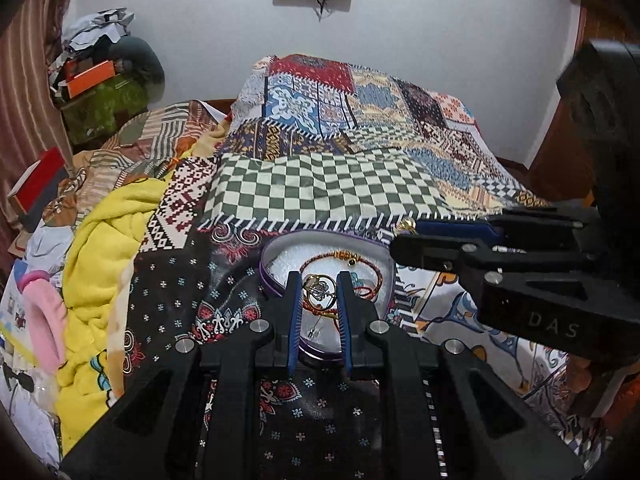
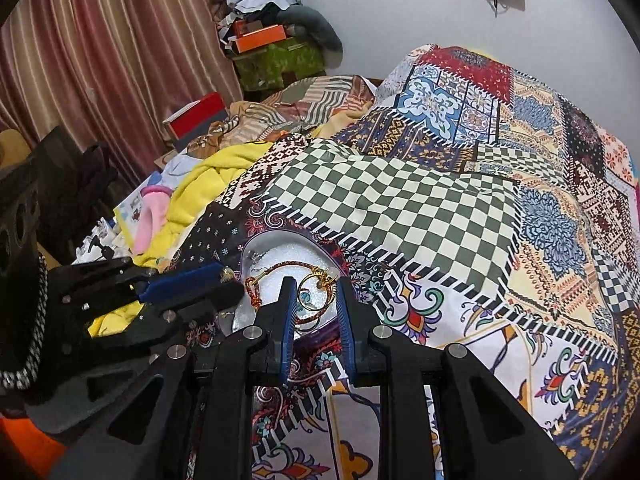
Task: Organize jewelry
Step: 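Release the silver earring into the heart tin with the left tool while the right drops the gold ring there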
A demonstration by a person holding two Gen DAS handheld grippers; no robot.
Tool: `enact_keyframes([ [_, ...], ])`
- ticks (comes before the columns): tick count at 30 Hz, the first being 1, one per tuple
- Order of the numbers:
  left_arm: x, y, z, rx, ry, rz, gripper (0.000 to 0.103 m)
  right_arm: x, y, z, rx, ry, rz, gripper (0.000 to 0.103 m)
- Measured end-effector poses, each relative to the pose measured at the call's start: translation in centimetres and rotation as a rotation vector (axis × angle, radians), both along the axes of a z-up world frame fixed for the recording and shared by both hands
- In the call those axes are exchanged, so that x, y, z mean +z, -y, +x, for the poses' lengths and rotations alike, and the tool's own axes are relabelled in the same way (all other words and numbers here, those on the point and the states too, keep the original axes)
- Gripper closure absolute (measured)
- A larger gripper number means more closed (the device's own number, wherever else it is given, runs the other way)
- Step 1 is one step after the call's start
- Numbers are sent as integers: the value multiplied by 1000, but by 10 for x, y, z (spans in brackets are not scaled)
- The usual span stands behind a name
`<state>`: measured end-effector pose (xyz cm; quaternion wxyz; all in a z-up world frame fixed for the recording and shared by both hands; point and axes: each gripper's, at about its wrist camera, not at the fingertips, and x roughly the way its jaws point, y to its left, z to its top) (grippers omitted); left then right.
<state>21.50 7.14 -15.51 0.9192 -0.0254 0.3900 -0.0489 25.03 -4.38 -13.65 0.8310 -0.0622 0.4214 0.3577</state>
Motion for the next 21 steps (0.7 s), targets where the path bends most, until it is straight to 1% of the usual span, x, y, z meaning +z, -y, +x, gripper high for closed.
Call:
enact_keyframes([
  [5,-8,1,4,-9,-16,-1,88,-1,-1,3,1,-6,6,85],
  [9,-7,-5,5,5,-15,-18,88,0,-1,5,-2,-7,12,85],
  [13,1,-16,1,29,6,-41,88,0,-3,6,1,-8,15,85],
  [21,19,-31,-7,61,57,-25,88,1,-22,2,43,3,5,85],
])
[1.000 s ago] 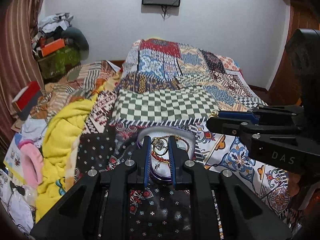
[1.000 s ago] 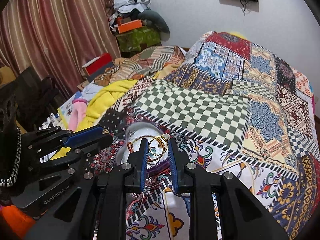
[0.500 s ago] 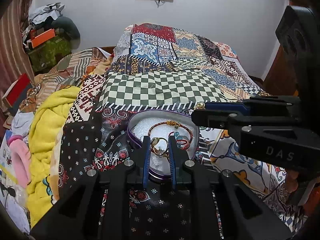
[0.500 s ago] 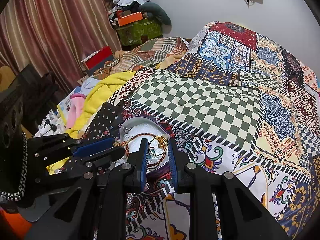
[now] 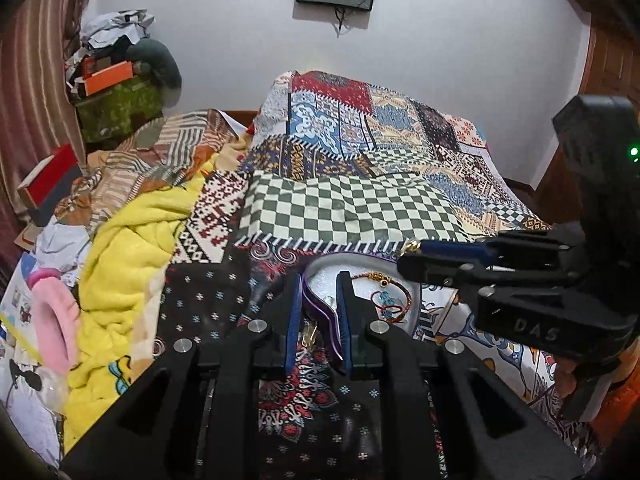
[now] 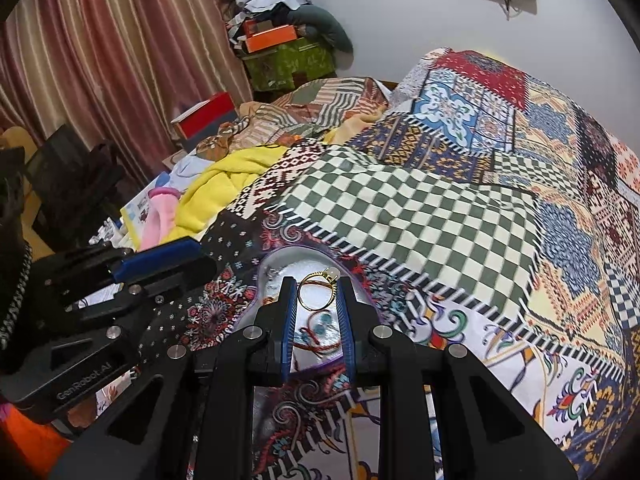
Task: Organize jewelry
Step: 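Release the silver earring into the heart tin with the left tool while the right drops the gold ring there, then grasp the last silver earring on the quilt with the right tool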
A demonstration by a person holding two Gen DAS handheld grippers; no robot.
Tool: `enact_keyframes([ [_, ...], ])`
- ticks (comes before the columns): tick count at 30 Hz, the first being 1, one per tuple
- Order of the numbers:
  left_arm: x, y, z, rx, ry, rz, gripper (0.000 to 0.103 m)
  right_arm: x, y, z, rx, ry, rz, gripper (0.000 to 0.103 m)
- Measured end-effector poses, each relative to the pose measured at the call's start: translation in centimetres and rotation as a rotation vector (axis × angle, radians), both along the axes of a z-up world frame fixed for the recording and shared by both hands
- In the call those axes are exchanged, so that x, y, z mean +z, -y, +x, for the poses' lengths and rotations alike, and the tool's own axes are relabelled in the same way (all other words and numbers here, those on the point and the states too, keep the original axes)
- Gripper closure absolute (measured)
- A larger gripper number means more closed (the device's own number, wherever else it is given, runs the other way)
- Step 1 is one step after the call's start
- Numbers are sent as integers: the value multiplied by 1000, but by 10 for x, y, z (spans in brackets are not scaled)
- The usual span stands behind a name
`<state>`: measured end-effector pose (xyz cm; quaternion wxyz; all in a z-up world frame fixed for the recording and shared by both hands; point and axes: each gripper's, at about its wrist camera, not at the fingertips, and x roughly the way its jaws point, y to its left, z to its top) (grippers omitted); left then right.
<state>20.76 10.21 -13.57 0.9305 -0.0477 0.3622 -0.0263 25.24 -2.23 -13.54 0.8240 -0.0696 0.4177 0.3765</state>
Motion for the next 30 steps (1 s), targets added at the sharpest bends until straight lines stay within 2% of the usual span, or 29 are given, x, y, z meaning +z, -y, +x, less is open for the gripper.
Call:
enact_keyframes([
  [10,2,3,0,-14,-1,17,88,-18,-17,4,41,-43,-61,84],
  [14,3,-5,-3,15,0,11,88,-21,-11,8,29,-98,-51,84],
  [17,3,-15,-7,29,-15,-8,88,-18,-6,8,16,-107,-41,81],
  [23,11,-21,-20,34,-10,3,88,1,12,4,-23,-64,-19,79],
  [25,14,-18,-22,28,-4,9,88,8,24,1,-42,-46,-17,77],
  [27,14,-14,-24,20,-6,25,88,13,41,-4,-71,-21,-28,70],
  [30,6,-12,-23,18,-36,39,88,18,70,-10,-122,21,-65,68],
])
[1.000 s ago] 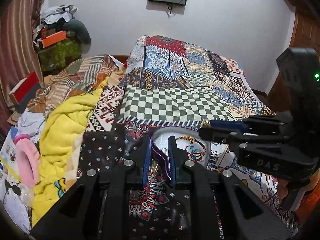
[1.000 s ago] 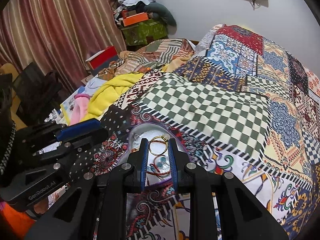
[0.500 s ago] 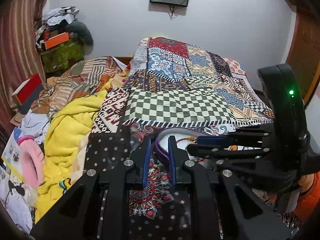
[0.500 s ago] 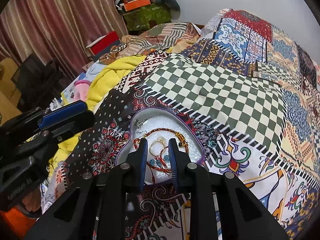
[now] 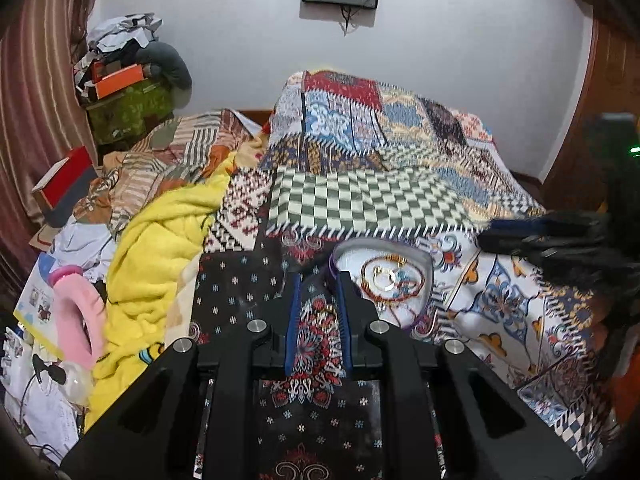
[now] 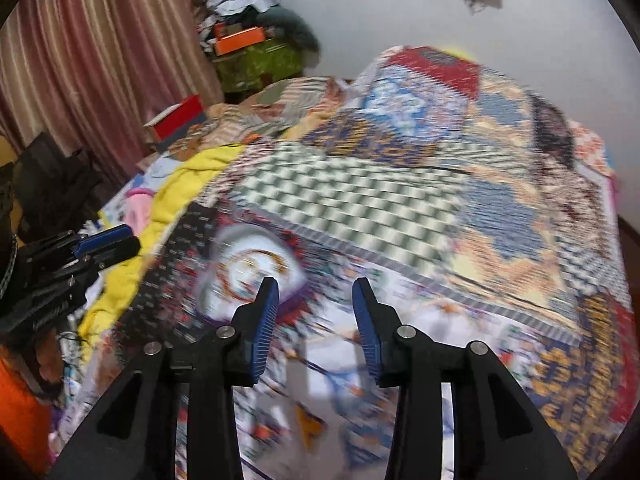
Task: Organize jewelry
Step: 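Grasp the last silver earring on the quilt with the right tool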
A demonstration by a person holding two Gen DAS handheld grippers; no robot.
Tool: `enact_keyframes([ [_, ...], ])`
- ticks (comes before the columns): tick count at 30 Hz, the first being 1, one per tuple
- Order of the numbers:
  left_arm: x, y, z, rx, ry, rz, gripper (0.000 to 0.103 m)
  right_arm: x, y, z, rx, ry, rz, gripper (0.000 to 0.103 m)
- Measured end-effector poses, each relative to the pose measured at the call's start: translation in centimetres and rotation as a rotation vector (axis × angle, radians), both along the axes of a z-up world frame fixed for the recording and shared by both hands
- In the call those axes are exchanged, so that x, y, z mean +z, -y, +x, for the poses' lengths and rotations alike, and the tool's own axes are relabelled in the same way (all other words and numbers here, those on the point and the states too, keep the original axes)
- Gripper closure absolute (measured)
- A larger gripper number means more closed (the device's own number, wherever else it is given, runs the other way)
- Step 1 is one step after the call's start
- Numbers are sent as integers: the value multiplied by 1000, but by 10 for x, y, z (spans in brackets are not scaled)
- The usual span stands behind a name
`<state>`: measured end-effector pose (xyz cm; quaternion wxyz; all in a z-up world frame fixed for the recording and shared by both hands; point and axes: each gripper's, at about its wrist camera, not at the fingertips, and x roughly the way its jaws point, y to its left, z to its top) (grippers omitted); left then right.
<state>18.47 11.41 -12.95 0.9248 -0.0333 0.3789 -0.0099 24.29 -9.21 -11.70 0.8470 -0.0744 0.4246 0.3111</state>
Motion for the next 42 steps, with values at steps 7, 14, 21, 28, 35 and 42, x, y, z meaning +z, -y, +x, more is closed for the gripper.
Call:
enact_keyframes([
  [7,-37,-7,4,23,-119,-53,71,-8,60,-3,-112,-21,-78,65],
  [14,-66,-4,6,14,-201,-80,70,-42,79,-7,-133,-147,-87,65],
  [21,-75,-6,17,11,-204,-130,70,-68,68,-6,-87,-230,-125,65],
  [28,-82,-2,30,0,-191,-131,70,-75,66,-4,-66,-214,-118,65],
  [35,-86,-6,41,11,-185,-156,70,-75,56,-8,-53,-147,-160,66],
  [42,-87,-7,49,31,-174,-155,77,-75,52,-12,-40,-114,-173,75],
])
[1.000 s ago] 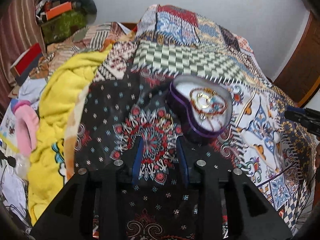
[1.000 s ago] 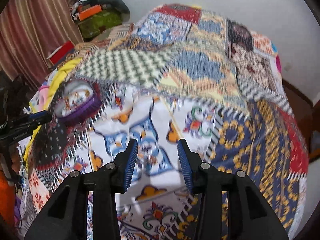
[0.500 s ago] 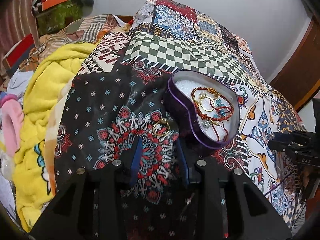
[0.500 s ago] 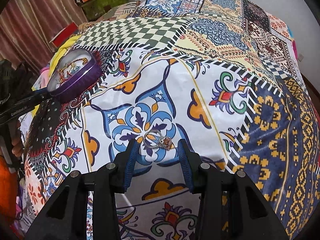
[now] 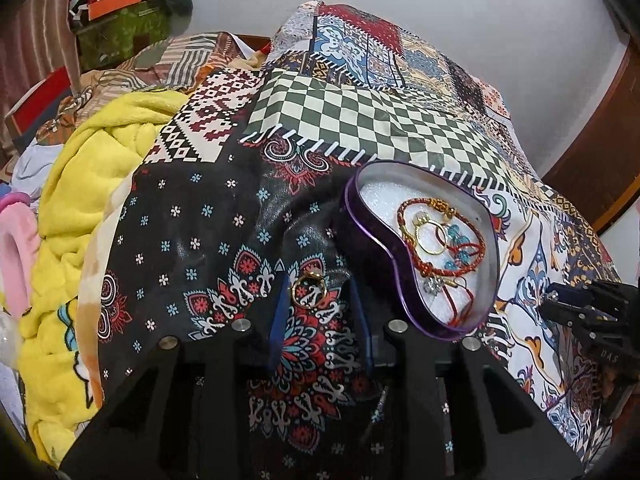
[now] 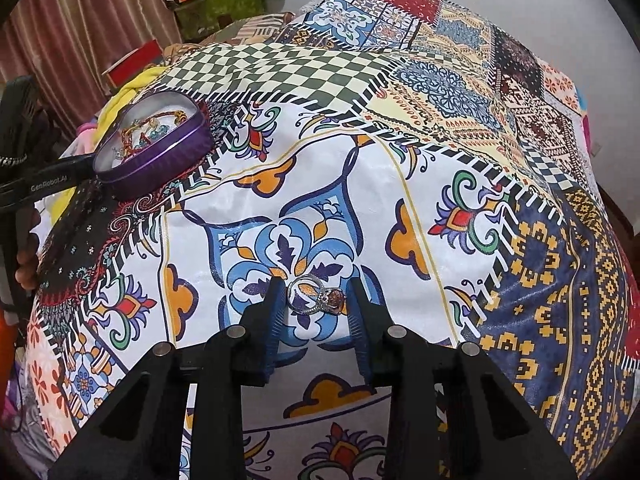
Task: Organize jewelry
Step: 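Grasp the last silver earring on the quilt with the right tool, then carry the silver earring to the heart tin and open the right tool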
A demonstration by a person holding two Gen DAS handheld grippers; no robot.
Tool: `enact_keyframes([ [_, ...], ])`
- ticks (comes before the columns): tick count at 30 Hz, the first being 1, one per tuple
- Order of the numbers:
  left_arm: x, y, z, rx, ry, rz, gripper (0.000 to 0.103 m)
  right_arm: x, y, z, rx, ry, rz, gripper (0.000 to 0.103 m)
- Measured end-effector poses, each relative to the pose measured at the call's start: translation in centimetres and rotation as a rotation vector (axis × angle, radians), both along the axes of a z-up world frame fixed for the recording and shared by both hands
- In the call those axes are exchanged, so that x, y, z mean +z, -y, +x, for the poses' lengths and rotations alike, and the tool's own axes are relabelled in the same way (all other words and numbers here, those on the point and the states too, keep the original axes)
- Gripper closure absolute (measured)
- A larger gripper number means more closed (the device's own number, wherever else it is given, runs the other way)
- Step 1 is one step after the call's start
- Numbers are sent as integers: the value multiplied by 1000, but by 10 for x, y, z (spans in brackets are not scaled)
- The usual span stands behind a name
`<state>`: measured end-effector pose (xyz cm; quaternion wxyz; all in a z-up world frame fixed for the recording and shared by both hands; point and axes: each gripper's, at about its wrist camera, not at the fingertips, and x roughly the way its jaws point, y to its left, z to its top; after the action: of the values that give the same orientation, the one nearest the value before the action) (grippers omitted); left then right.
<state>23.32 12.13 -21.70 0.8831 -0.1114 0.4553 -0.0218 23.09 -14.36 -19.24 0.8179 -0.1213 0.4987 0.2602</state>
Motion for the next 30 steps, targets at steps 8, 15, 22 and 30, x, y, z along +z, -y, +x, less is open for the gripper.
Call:
enact_keyframes([
  [8,6,11,-6,-9,11,97,86,5,2,-1,-13,11,14,76],
  [15,25,4,-17,13,50,100,86,21,5,0,-30,35,60,89],
  [22,62,5,-31,14,140,111,86,34,8,-6,-42,73,79,89],
  [30,94,22,-37,-30,227,109,86,71,9,-1,-48,142,151,89],
])
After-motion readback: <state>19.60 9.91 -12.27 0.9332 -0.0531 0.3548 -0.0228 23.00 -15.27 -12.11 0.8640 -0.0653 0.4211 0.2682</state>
